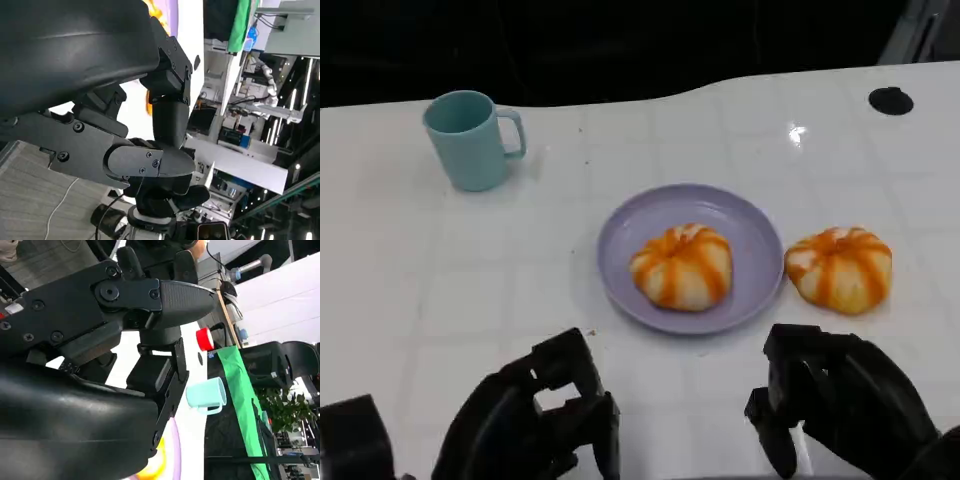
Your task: Grasp the bread from the table and place it into the plate.
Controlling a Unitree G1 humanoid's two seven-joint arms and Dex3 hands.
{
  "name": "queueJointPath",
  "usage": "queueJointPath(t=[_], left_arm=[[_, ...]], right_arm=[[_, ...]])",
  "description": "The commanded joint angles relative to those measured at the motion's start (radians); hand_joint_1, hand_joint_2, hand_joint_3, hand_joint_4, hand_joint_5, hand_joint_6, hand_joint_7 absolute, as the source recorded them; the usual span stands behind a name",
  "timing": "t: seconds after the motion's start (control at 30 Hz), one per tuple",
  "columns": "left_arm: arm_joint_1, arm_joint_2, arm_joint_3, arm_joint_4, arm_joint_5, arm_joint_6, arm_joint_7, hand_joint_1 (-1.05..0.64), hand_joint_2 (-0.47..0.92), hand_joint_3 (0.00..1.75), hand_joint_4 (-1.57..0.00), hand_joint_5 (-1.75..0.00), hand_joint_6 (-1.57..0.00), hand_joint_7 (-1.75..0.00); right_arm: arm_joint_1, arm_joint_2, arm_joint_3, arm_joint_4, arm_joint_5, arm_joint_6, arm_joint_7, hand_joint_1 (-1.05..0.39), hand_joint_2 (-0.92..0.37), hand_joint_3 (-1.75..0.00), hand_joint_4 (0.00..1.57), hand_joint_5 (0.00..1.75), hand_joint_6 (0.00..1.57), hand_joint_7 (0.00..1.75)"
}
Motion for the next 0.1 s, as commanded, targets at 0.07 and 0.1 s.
queueJointPath(t=[0.07,0.1], left_arm=[[-0.007,0.009,0.011,0.007,-0.006,-0.001,-0.01,-0.61,0.92,0.31,-0.89,-1.75,-0.66,-1.75],[-0.008,0.007,0.011,0.012,-0.007,-0.004,-0.012,-0.61,0.92,0.31,-0.9,-1.75,-0.66,-1.75]], right_arm=[[-0.011,-0.004,-0.012,0.023,0.003,-0.015,0.002,-0.93,-0.83,-0.54,1.21,1.65,1.03,1.5],[-0.011,-0.004,-0.01,0.026,-0.004,-0.023,-0.001,-0.93,-0.83,-0.54,1.21,1.65,1.03,1.5]])
